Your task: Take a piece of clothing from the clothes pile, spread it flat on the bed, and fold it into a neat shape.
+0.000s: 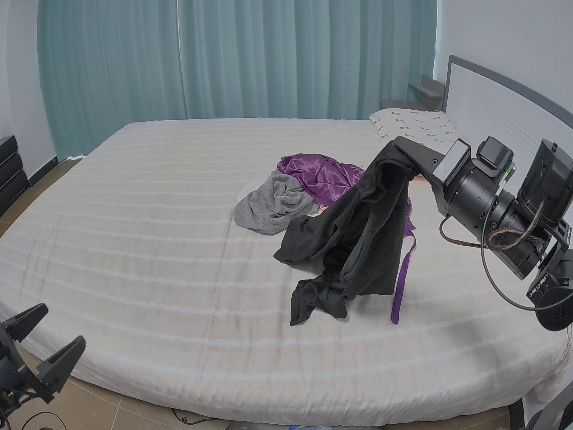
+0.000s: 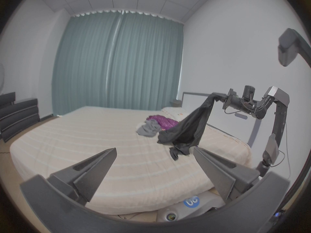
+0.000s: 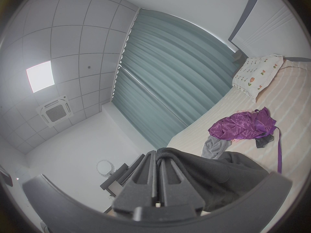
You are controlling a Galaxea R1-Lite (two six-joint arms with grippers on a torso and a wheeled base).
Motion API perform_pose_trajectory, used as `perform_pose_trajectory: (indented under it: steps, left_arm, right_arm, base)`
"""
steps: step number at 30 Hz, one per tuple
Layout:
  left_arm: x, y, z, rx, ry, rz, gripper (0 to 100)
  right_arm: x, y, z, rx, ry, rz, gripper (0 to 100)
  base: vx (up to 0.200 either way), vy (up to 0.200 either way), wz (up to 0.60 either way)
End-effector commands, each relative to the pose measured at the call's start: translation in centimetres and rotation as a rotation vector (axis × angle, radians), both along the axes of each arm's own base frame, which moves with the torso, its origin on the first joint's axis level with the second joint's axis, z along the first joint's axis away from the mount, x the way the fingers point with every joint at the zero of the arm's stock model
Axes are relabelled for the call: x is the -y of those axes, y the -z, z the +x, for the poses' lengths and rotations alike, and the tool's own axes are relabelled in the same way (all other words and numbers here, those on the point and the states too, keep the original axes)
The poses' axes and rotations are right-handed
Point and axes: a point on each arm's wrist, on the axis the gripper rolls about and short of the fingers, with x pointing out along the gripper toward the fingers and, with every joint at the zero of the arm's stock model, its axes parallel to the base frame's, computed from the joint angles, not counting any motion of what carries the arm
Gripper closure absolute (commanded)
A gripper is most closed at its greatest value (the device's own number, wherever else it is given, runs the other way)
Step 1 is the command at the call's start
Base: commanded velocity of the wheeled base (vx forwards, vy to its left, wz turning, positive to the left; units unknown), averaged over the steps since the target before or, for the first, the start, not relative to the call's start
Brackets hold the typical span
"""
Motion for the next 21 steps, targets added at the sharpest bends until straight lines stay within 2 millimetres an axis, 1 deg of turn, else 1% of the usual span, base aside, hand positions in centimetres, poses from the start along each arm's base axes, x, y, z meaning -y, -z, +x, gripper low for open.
perform_pose_trajectory:
  steps: [1, 2, 3, 6, 7, 8, 9, 12, 13, 14, 15, 19, 21]
  left_arm:
    - [2.5, 2.1, 10.5, -0.378, 0.244, 0.021, 0]
    - [2.9, 2.6, 11.3, -0.399, 0.259, 0.029, 0]
    - [3.3, 3.4, 12.5, -0.424, 0.271, 0.034, 0]
    - [4.3, 4.6, 14.7, -0.444, 0.290, 0.032, 0]
    - [4.3, 4.6, 14.7, -0.444, 0.290, 0.032, 0]
    - [4.8, 5.6, 16.4, -0.444, 0.292, 0.029, 0]
    - [5.2, 6.1, 17.2, -0.447, 0.295, 0.032, 0]
    - [6.6, 7.9, 19.0, -0.472, 0.301, 0.040, 0]
    - [6.6, 7.9, 19.0, -0.472, 0.301, 0.040, 0]
    - [7.9, 8.9, 20.1, -0.486, 0.293, 0.046, 0]
    - [8.6, 9.5, 20.8, -0.488, 0.284, 0.051, 0]
    - [11.4, 11.0, 22.8, -0.457, 0.248, 0.069, 0]
    - [12.8, 11.6, 23.5, -0.446, 0.246, 0.053, 0]
  right_arm:
    - [-0.3, -0.3, -2.1, 0.020, -0.058, -0.004, 100]
    - [-0.4, 0.3, -2.2, 0.006, -0.063, -0.016, 100]
    - [-0.3, 0.6, -2.3, -0.002, -0.063, -0.020, 100]
    - [-0.1, 0.2, -2.4, 0.012, -0.061, -0.005, 100]
    - [-0.1, 0.2, -2.4, 0.012, -0.061, -0.005, 100]
    - [0.0, 0.0, -2.3, 0.018, -0.057, -0.003, 100]
    - [-0.1, 0.1, -2.2, 0.014, -0.057, -0.006, 100]
    - [-0.5, 0.4, -1.9, -0.001, -0.066, -0.017, 100]
    - [-0.5, 0.4, -1.9, -0.001, -0.066, -0.017, 100]
    - [-0.8, 0.8, -1.6, -0.009, -0.070, -0.023, 100]
    - [-0.9, 0.8, -1.5, -0.007, -0.070, -0.022, 100]
    - [-1.0, 0.5, -1.4, 0.001, -0.071, -0.017, 100]
    - [-0.9, 0.5, -1.4, 0.002, -0.071, -0.016, 100]
  base:
    - [0.000, 0.000, 0.00]
    - [0.000, 0.000, 0.00]
    - [0.000, 0.000, 0.00]
    - [0.000, 0.000, 0.00]
    - [0.000, 0.000, 0.00]
    - [0.000, 0.000, 0.00]
    - [0.000, 0.000, 0.00]
    - [0.000, 0.000, 0.00]
    - [0.000, 0.000, 0.00]
    - [0.000, 0.000, 0.00]
    - [0.000, 0.000, 0.00]
    - [0.000, 0.000, 0.00]
    - [0.000, 0.000, 0.00]
